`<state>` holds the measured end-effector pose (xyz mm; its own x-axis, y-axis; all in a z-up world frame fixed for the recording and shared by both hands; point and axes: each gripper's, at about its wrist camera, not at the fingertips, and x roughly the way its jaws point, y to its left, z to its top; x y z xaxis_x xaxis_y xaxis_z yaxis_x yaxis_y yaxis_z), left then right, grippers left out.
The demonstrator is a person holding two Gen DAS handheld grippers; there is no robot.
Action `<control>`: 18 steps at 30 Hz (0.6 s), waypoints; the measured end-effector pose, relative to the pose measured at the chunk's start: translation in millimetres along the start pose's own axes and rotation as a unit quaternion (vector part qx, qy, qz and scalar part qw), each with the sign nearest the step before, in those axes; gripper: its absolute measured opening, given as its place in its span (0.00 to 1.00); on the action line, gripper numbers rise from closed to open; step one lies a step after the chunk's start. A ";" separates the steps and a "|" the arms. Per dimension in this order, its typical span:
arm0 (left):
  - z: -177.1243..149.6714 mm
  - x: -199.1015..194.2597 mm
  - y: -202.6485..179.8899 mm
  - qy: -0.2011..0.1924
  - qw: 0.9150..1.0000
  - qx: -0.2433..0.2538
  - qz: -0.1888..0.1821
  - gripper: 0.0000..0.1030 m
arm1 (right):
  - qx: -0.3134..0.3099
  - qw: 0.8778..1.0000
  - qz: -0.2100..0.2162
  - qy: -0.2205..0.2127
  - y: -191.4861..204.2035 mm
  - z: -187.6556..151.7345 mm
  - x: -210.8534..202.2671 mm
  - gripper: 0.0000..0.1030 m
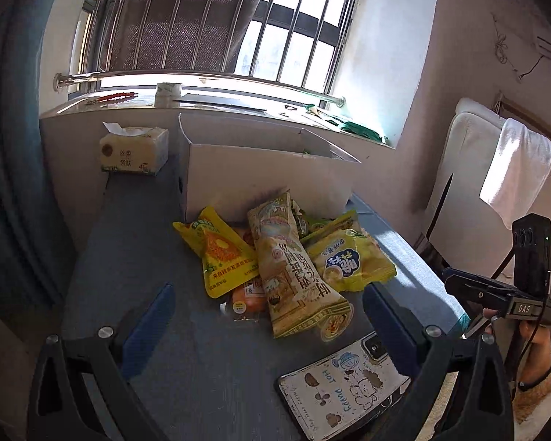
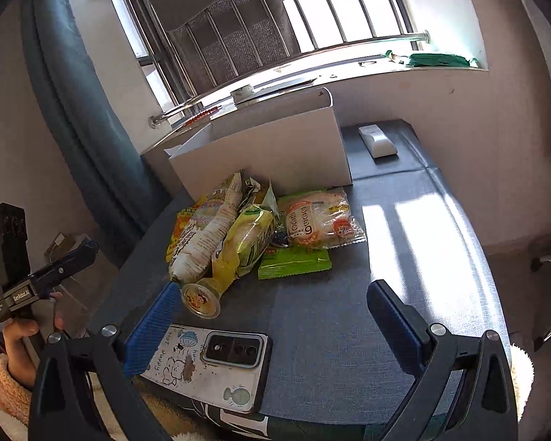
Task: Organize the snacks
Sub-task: 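Grasp the yellow chip bag with the right gripper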
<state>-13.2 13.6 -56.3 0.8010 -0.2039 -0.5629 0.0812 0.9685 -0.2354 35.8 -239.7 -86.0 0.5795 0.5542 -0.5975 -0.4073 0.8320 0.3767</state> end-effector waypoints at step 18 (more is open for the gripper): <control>-1.5 -0.7 18.3 -0.001 1.000 -0.030 0.010 1.00 | 0.092 0.987 0.093 0.097 8.0 50.8 112.6 1.00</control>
<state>-13.2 31.3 -61.4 0.8033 -0.1836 -0.5666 0.0291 0.9623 -0.2706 133.7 -169.4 -114.3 0.3539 0.6980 -0.6226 -0.3488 0.7161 0.6046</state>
